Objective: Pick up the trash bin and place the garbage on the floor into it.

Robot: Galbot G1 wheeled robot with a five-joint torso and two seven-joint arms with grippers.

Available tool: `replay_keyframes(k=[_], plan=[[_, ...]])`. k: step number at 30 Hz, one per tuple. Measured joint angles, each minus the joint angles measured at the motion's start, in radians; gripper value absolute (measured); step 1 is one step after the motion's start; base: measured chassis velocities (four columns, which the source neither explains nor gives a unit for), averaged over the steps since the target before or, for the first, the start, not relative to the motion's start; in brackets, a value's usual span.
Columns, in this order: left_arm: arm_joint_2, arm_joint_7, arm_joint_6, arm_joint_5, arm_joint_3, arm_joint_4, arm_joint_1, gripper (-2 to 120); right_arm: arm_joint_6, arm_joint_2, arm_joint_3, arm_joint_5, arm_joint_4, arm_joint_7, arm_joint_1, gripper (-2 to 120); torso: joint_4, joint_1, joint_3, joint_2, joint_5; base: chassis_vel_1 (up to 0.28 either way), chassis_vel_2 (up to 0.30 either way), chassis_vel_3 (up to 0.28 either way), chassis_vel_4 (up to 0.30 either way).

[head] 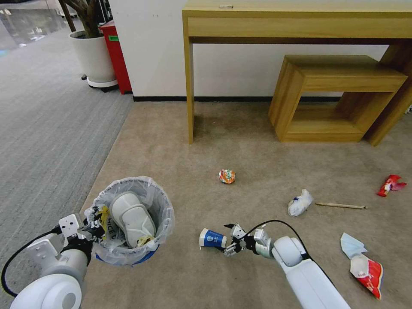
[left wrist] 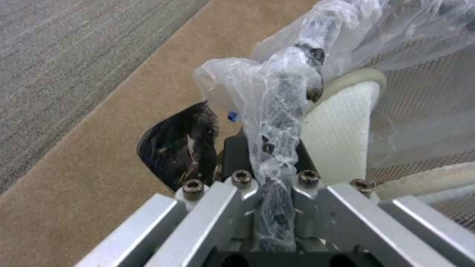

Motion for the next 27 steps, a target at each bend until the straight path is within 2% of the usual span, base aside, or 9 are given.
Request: replay_keyframes(k=[7, 14, 15, 17, 19, 22, 23, 25, 27], plan=[[-0.004, 0.0, -0.001, 0.011, 0.008, 0.002, -0.001, 1, 0.008, 0.039, 0.005, -0.039, -0.074, -0.002, 0.022, 94, 0.0, 0.0, 0.0, 0.0, -0.0001, 0.0, 0.0, 0.0, 0.0], [-0.004, 0.0, -0.001, 0.011, 0.009, 0.007, -0.005, 1, 0.018, 0.058, 0.004, -0.081, -0.119, 0.041, 0.037, 65, 0.0, 0.0, 0.0, 0.0, -0.0001, 0.0, 0.0, 0.0, 0.0], [-0.004, 0.0, -0.001, 0.011, 0.009, 0.007, -0.005, 1, 0.018, 0.058, 0.004, -0.081, -0.119, 0.041, 0.037, 65, 0.0, 0.0, 0.0, 0.0, -0.0001, 0.0, 0.0, 0.0, 0.0], [-0.005, 0.0, -0.001, 0.011, 0.01, 0.009, -0.006, 1, 0.021, 0.062, 0.005, -0.093, -0.133, 0.049, 0.043, 54, 0.0, 0.0, 0.0, 0.0, -0.0001, 0.0, 0.0, 0.0, 0.0], [-0.005, 0.0, -0.001, 0.011, 0.01, 0.01, -0.006, 1, 0.021, 0.064, 0.005, -0.096, -0.138, 0.052, 0.045, 51, 0.0, 0.0, 0.0, 0.0, -0.0001, 0.0, 0.0, 0.0, 0.0], [-0.005, 0.0, -0.001, 0.011, 0.01, 0.012, -0.007, 1, 0.022, 0.067, 0.01, -0.11, -0.153, 0.054, 0.051, 36, 0.0, 0.0, 0.0, 0.0, -0.0001, 0.0, 0.0, 0.0, 0.0], [-0.005, 0.0, -0.001, 0.011, 0.01, 0.012, -0.007, 1, 0.022, 0.067, 0.01, -0.11, -0.153, 0.054, 0.051, 36, 0.0, 0.0, 0.0, 0.0, -0.0001, 0.0, 0.0, 0.0, 0.0], [-0.004, 0.0, -0.002, 0.011, 0.01, 0.012, -0.007, 1, 0.027, 0.067, 0.016, -0.129, -0.165, 0.054, 0.055, 25, 0.0001, 0.0, 0.0, 0.0, 0.0, 0.0, 0.0, 0.0, 0.0], [-0.004, 0.001, -0.002, 0.011, 0.01, 0.012, -0.008, 1, 0.029, 0.067, 0.018, -0.132, -0.17, 0.054, 0.056, 22, 0.0001, 0.0, 0.0, 0.0, 0.0001, 0.0, 0.0, 0.0, 0.0]])
